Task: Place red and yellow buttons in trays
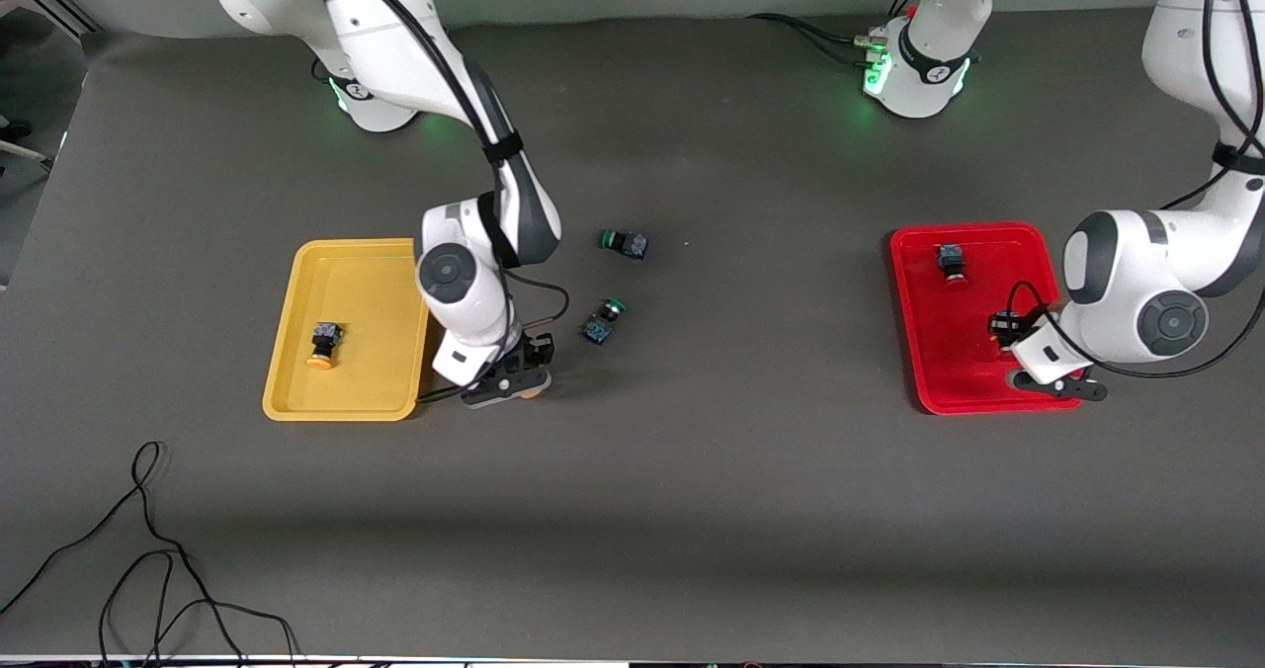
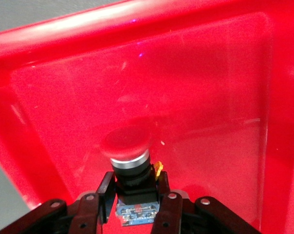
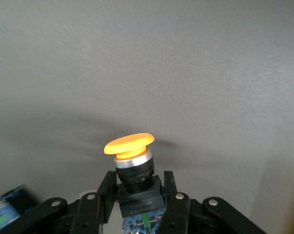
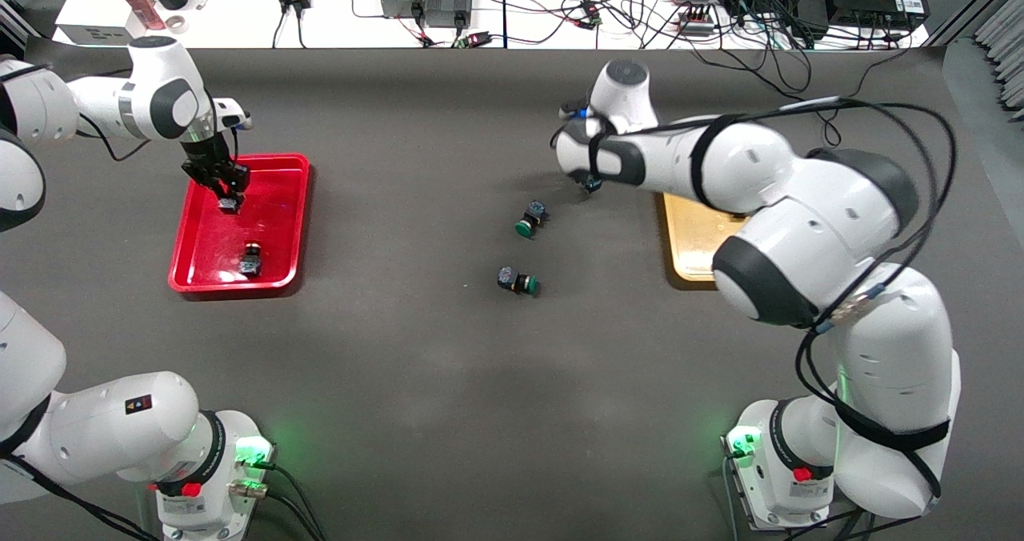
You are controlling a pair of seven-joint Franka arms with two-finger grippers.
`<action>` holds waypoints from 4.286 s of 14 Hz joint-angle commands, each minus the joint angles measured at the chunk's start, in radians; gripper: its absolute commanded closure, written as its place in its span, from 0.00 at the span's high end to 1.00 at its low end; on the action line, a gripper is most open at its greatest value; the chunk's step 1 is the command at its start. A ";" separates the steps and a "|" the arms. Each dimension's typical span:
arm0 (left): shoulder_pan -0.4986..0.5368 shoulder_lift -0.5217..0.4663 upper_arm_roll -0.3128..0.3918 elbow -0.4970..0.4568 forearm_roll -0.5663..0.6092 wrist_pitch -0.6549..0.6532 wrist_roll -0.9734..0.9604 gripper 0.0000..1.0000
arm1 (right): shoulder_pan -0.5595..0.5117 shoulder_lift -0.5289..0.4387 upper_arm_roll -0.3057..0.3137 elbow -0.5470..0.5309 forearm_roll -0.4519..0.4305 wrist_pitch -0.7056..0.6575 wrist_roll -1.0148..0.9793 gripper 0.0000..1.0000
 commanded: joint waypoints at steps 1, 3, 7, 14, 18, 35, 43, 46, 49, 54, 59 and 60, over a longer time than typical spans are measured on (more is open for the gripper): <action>0.019 -0.004 -0.009 -0.015 0.010 0.021 0.012 0.00 | -0.025 -0.108 -0.051 0.067 0.012 -0.228 0.087 0.15; 0.019 -0.012 -0.009 -0.009 0.010 0.004 0.012 0.54 | -0.028 -0.139 -0.125 0.103 0.007 -0.336 0.100 0.14; 0.010 -0.062 -0.015 0.037 0.010 -0.088 0.013 1.00 | -0.025 -0.162 -0.309 0.059 -0.024 -0.473 0.017 0.13; -0.110 -0.284 -0.020 0.284 -0.007 -0.510 -0.019 1.00 | -0.026 -0.125 -0.388 -0.280 0.124 -0.194 -0.211 0.13; -0.122 -0.433 -0.020 0.294 -0.074 -0.521 -0.057 1.00 | -0.025 -0.053 -0.382 -0.293 0.188 -0.186 -0.264 0.23; -0.340 -0.532 0.194 0.286 -0.092 -0.545 -0.111 1.00 | 0.267 -0.128 -0.855 0.120 0.042 -0.680 -0.097 1.00; -0.286 -0.519 0.164 0.300 -0.091 -0.561 -0.109 1.00 | -0.065 -0.418 -0.436 0.244 -0.264 -0.793 0.096 1.00; -0.293 -0.515 0.164 0.308 -0.091 -0.565 -0.111 1.00 | -0.337 -0.515 -0.142 0.235 -0.356 -0.793 0.118 1.00; -0.294 -0.501 0.164 0.323 -0.091 -0.567 -0.108 1.00 | -0.636 -0.567 0.148 0.201 -0.396 -0.787 0.109 1.00; -0.294 -0.492 0.164 0.323 -0.092 -0.576 -0.105 1.00 | -0.983 -0.671 0.471 0.070 -0.435 -0.708 0.099 1.00; -0.290 -0.492 0.164 0.331 -0.094 -0.602 -0.100 1.00 | -0.987 -0.672 0.477 0.075 -0.505 -0.700 0.104 1.00; -0.288 -0.492 0.164 0.332 -0.094 -0.601 -0.097 1.00 | -0.987 -0.665 0.479 0.092 -0.508 -0.727 0.103 1.00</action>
